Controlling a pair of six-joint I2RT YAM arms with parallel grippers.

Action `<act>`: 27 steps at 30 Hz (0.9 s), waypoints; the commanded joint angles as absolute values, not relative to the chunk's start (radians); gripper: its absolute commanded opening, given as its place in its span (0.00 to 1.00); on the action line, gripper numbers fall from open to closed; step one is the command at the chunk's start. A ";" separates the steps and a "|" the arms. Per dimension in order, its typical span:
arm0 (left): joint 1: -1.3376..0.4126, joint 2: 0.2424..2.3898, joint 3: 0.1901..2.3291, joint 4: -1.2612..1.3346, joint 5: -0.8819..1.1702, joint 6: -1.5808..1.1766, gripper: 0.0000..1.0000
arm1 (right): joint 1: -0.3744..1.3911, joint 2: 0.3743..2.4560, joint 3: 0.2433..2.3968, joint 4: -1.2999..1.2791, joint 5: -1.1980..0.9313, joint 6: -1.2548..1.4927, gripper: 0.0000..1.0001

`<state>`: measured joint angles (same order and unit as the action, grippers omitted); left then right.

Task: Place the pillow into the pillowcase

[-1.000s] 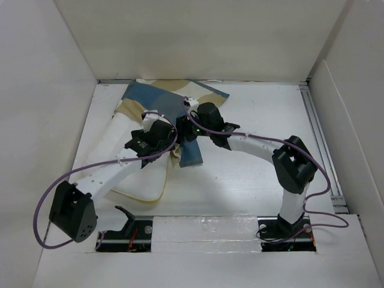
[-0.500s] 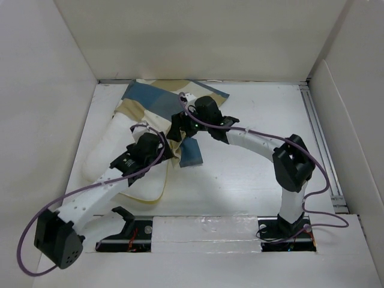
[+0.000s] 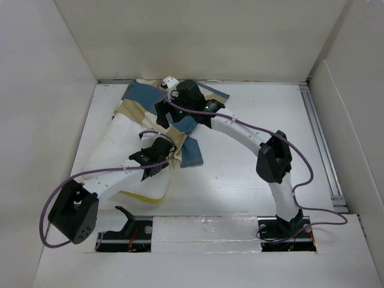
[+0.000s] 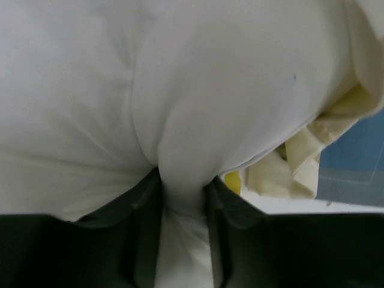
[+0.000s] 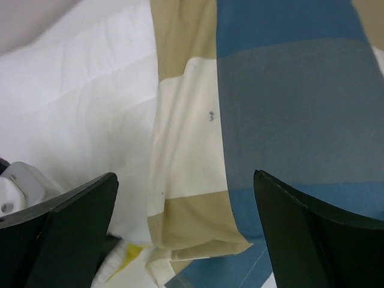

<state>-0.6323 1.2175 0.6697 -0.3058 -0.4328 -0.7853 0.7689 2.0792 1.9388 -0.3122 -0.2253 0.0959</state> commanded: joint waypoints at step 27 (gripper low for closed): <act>-0.638 0.936 0.632 0.000 -0.417 -0.611 0.00 | 0.963 2.162 2.189 -0.578 -0.299 -0.006 0.00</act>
